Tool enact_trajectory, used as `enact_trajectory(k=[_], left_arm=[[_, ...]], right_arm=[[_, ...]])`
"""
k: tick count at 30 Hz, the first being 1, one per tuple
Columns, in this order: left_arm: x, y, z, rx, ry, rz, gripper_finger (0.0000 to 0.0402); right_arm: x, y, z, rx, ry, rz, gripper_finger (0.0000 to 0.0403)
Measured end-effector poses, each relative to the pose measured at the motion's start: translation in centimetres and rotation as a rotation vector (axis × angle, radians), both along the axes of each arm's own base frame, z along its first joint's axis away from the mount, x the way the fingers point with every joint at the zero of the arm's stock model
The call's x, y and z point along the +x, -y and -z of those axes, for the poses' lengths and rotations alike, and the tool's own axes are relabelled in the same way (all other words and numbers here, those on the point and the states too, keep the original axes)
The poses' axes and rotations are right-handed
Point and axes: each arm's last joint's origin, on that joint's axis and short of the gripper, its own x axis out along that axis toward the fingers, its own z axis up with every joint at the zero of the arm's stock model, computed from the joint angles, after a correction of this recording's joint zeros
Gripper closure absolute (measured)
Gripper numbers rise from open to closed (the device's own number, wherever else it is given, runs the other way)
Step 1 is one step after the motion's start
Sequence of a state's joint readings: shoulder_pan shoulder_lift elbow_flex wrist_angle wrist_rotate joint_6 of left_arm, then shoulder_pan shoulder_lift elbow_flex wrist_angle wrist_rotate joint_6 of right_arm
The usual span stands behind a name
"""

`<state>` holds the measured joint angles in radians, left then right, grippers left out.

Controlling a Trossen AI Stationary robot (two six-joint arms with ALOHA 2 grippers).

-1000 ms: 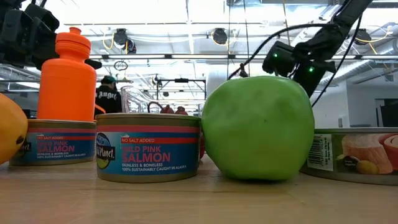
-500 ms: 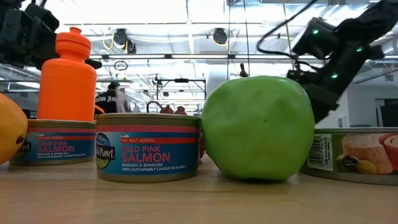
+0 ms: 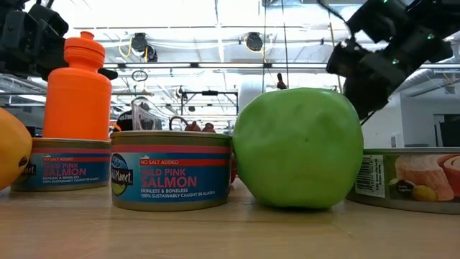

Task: Pick & Place Food Item
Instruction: Put the top green tuna can into the bottom transparent bin

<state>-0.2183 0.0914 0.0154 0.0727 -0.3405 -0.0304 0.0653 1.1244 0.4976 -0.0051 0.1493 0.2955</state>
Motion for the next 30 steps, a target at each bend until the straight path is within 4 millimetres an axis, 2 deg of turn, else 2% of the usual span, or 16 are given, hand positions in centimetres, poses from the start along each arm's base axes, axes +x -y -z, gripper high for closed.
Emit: enact_trajectory(k=[5, 9, 12, 15, 25, 30], left_arm=[[0.0, 0.0, 0.0, 0.000, 0.000, 0.000, 0.0009], [0.0, 0.0, 0.0, 0.000, 0.000, 0.000, 0.0009], [0.0, 0.0, 0.0, 0.000, 0.000, 0.000, 0.0009], [0.0, 0.0, 0.0, 0.000, 0.000, 0.000, 0.0009], [0.0, 0.0, 0.0, 0.000, 0.000, 0.000, 0.0009], [0.0, 0.0, 0.0, 0.000, 0.000, 0.000, 0.0009]], right_arm=[[0.5, -2.0, 1.2, -0.112, -0.046, -0.177, 0.0171], [1.0, -3.0, 2.9, -0.195, -0.114, -0.168, 0.0151], [1.1, -3.2, 3.9, -0.279, -0.160, -0.145, 0.0171], [1.3, -3.3, 4.5, -0.347, -0.187, -0.141, 0.0208], [1.4, -3.4, 6.0, -0.404, -0.275, -0.199, 0.0387], [1.0, -3.3, 7.0, -0.412, -0.358, -0.213, 0.0399]])
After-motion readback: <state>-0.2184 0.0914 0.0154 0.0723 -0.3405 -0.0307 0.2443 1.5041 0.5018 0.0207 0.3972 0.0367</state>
